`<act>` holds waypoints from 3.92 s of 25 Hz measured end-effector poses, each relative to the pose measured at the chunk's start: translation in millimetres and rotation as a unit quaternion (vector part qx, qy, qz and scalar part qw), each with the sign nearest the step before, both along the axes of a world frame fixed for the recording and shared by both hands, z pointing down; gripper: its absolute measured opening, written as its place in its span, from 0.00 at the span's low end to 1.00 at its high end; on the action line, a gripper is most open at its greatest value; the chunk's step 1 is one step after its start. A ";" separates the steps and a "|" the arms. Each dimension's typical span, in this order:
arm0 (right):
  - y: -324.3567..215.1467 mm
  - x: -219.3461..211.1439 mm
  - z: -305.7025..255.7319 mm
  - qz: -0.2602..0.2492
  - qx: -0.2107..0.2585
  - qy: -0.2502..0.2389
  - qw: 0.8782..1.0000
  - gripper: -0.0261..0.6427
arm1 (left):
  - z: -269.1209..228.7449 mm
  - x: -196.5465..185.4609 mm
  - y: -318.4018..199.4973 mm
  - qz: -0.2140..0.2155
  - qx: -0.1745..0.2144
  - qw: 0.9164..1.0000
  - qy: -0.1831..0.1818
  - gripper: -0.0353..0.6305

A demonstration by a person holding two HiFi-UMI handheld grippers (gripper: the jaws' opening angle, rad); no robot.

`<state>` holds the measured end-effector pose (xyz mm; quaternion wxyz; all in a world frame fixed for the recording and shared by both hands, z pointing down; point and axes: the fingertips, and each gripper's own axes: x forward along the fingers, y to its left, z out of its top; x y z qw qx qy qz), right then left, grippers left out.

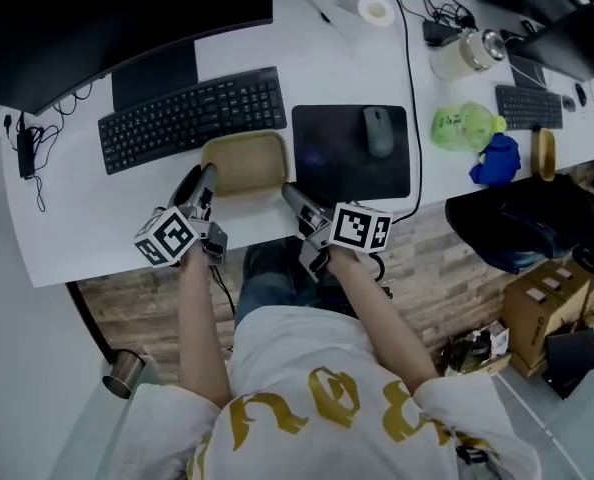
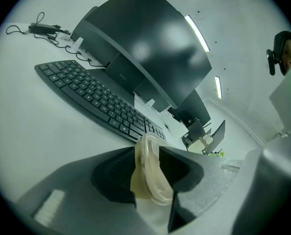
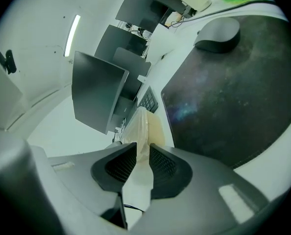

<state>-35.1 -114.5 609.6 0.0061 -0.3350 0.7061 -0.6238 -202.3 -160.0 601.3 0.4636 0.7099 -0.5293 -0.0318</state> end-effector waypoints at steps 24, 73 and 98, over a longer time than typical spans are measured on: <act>1.0 1.2 -13.6 -0.001 0.008 -0.015 1.000 0.17 | -8.4 5.2 2.9 0.016 0.006 0.999 -0.030 0.24; -4.5 13.2 -99.9 0.015 0.091 -0.034 0.995 0.14 | -94.6 19.0 5.8 0.015 0.086 0.996 -0.032 0.24; -3.1 16.9 -172.4 0.011 0.151 -0.071 0.986 0.13 | -165.9 22.9 12.6 0.014 0.136 0.990 -0.039 0.24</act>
